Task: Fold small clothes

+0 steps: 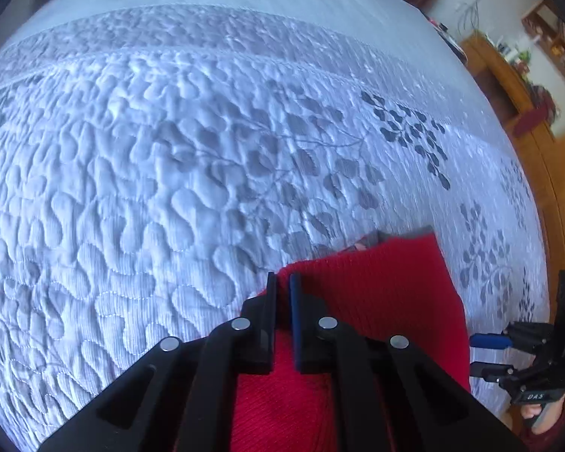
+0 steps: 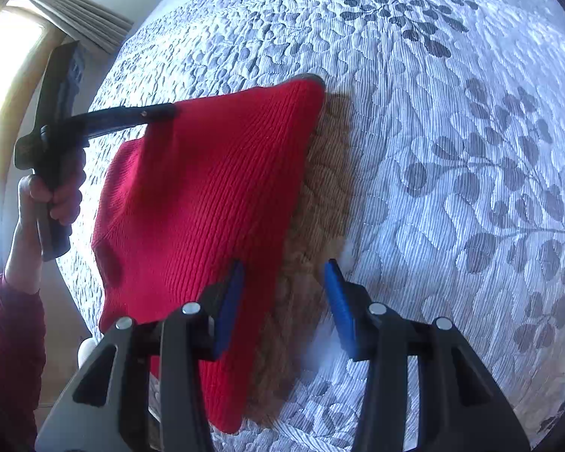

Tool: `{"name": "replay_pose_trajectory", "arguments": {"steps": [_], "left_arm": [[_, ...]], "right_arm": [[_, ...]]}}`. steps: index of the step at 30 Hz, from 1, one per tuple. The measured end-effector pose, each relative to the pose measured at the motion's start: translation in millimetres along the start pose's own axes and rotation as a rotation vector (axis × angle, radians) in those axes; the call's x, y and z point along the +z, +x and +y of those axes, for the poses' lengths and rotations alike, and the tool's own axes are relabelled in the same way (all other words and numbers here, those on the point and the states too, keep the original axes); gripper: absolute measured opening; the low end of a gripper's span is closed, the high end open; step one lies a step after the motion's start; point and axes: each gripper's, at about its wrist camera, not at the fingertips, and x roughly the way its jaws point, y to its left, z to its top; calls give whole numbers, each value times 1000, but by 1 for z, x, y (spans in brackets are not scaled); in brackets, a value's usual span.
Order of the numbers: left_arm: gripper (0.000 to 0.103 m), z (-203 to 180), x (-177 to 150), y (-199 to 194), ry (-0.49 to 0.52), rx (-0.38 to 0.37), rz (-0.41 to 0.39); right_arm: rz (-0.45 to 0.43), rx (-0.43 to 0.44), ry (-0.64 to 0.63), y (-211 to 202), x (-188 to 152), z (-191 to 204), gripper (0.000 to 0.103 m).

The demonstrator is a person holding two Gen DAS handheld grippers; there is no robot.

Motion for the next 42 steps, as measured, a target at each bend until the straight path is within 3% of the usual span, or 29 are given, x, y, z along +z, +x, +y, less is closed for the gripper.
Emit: {"name": "replay_pose_trajectory", "arguments": {"steps": [4, 8, 10, 18, 21, 26, 27, 28, 29, 30, 31, 35, 39, 42], "left_arm": [[9, -7, -9, 15, 43, 40, 17], [36, -6, -19, -7, -23, 24, -6], [41, -4, -36, -25, -43, 26, -33], [52, 0, -177, -82, -113, 70, -6], [52, -2, -212, -79, -157, 18, 34], [49, -11, -228, -64, -190, -15, 54], [45, -13, -229, -61, -186, 6, 60], [33, -15, -229, -59, -182, 10, 68], [25, -15, -228, -56, -184, 5, 80], [23, -15, -227, -56, -189, 10, 86], [17, -16, -226, -58, -191, 8, 91], [16, -21, -228, -65, -124, 44, 101], [17, -26, -230, -47, -88, 85, 115], [19, -29, -228, -47, -93, 80, 106]], "right_arm": [[6, -9, 10, 3, 3, -1, 45], [-1, 1, 31, -4, -9, -3, 50], [-7, 8, 10, -12, -25, 0, 53], [72, 11, 5, -7, -107, 16, 57], [82, 61, 38, -3, -119, 20, 57], [127, 119, 131, 20, -119, 22, 54], [133, 119, 133, 23, -118, 23, 37], [146, 145, 134, 25, -118, 25, 24], [154, 170, 147, 26, -117, 26, 17], [154, 170, 157, 23, -117, 26, 13], [148, 167, 145, 17, -116, 29, 13], [83, 112, 38, -20, -120, 40, 11], [166, 15, 19, 11, -126, 36, 10], [166, 1, -2, 18, -122, 42, 11]]}}
